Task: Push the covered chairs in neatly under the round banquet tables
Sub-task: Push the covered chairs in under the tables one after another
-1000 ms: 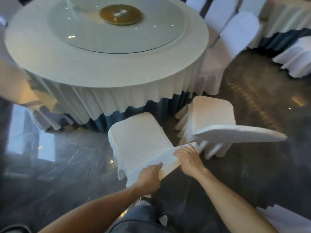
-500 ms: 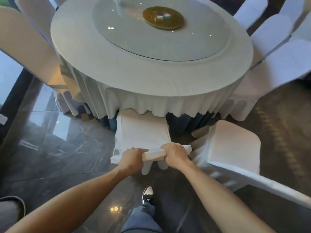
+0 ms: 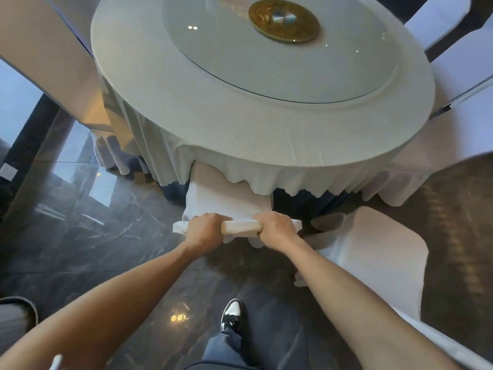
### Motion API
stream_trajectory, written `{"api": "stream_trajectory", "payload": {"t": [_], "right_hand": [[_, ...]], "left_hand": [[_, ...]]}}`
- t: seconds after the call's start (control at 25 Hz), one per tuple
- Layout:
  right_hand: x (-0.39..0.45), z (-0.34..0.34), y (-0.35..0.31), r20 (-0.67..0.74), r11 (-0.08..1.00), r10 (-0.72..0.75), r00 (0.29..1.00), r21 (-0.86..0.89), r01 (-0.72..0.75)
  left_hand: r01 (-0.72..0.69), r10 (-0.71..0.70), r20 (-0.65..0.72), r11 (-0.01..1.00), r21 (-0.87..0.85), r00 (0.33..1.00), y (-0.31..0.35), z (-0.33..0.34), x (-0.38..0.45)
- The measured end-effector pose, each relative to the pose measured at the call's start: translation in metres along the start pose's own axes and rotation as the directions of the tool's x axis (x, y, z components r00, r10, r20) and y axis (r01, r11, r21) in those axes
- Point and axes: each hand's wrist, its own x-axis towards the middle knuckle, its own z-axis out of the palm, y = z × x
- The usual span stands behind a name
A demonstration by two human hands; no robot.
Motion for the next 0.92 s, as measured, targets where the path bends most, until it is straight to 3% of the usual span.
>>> {"api": "stream_trajectory", "payload": {"t": [0.2, 0.4, 0.56, 0.68, 0.8, 0.92], "right_hand": [[0.003, -0.003, 0.012, -0.033, 0.999, 0.040, 0.999, 0.037, -0.038], [-0.019, -0.010, 0.029, -0.062, 0.990, -0.021, 0.998, 0.141, 0.030], [-0.051, -0.020, 0.048, -0.053, 0.971, -0.034, 0.998, 0.236, 0.045], [-0.081, -0.024, 0.076, -0.012, 0.976, -0.041, 0.999, 0.214, 0.043], [-0.119, -0.026, 0.122, -0.003, 0.982, 0.010, 1.000, 0.188, -0.009], [-0.169, -0.028, 0.186, -0.039, 0.979, 0.061, 0.997, 0.198, -0.052]], "left_hand": [[0.037, -0.038, -0.053, 0.999, -0.005, 0.998, 0.000, 0.007, 0.014], [0.081, -0.077, -0.108, 0.996, 0.038, 0.991, 0.012, 0.015, 0.011], [0.064, -0.048, -0.161, 0.993, 0.096, 0.986, 0.052, 0.023, 0.001], [0.055, -0.020, -0.169, 0.977, 0.204, 0.985, 0.091, 0.036, -0.009], [0.140, -0.104, -0.136, 0.948, 0.285, 0.985, 0.125, 0.046, -0.018], [0.108, -0.087, -0.104, 0.969, 0.224, 0.991, 0.180, 0.064, -0.040]]}}
